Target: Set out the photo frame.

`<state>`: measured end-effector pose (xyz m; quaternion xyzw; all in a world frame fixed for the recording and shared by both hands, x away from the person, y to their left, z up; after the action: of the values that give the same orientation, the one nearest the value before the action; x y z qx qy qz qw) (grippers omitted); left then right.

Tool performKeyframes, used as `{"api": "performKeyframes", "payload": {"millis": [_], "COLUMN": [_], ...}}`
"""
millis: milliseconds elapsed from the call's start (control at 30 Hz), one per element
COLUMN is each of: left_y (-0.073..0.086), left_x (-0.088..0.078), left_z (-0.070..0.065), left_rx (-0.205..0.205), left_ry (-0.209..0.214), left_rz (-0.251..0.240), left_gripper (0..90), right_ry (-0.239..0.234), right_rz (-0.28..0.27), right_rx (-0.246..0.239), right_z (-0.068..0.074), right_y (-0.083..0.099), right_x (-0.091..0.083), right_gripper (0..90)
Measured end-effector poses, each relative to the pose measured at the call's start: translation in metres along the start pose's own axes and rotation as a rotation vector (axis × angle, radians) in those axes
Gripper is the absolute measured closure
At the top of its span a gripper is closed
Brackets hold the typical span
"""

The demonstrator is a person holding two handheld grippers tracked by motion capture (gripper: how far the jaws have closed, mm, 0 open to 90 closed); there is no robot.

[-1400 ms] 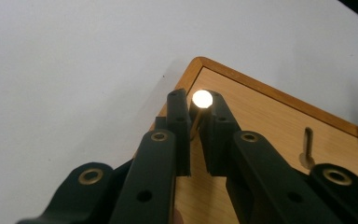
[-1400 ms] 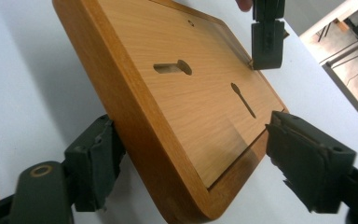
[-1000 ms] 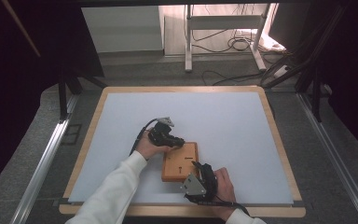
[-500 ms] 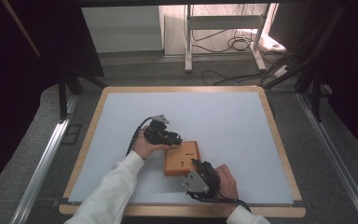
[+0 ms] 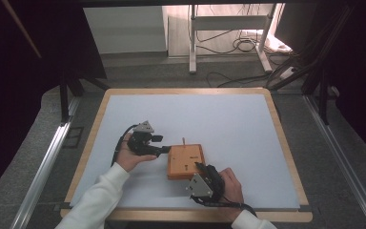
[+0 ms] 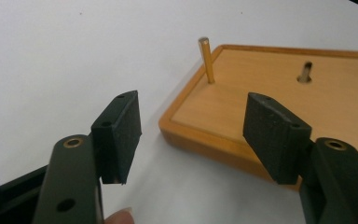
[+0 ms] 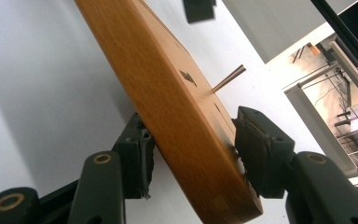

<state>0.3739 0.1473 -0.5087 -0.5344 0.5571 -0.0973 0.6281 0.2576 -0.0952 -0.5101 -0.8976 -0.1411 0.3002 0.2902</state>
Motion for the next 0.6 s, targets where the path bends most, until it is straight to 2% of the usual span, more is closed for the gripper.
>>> {"api": "performKeyframes", "payload": {"millis": [200, 433, 600], "left_y": [0.017, 0.044, 0.053], "left_x": [-0.012, -0.023, -0.029], "left_z": [-0.004, -0.009, -0.011], "left_rx": [-0.002, -0.009, -0.002], "left_ry": [-0.01, -0.013, -0.021], "left_rz": [-0.001, 0.016, 0.023], "left_gripper": [34.3, 33.4, 33.0], "right_ry": [-0.008, -0.012, -0.018], "right_rz": [-0.005, -0.012, -0.008], "right_rx": [0.007, -0.003, -0.016], "right_z": [-0.002, -0.005, -0.009], "right_y": [-0.001, -0.005, -0.008], "right_x": [0.0, 0.001, 0.001], "right_gripper": [48.8, 51.4, 52.8]}}
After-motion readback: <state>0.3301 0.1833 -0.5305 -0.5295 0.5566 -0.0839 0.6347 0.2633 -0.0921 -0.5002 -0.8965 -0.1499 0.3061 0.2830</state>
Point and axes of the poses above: each handheld gripper's, and its own axes: x roughly forward along the jaws, y roughly out of its underside, z roughly to its left, the point moved 2 cm from there along x, roughly forward along the jaws, and after that the axes turned 3 degrees about y, right-handed, at the moved point
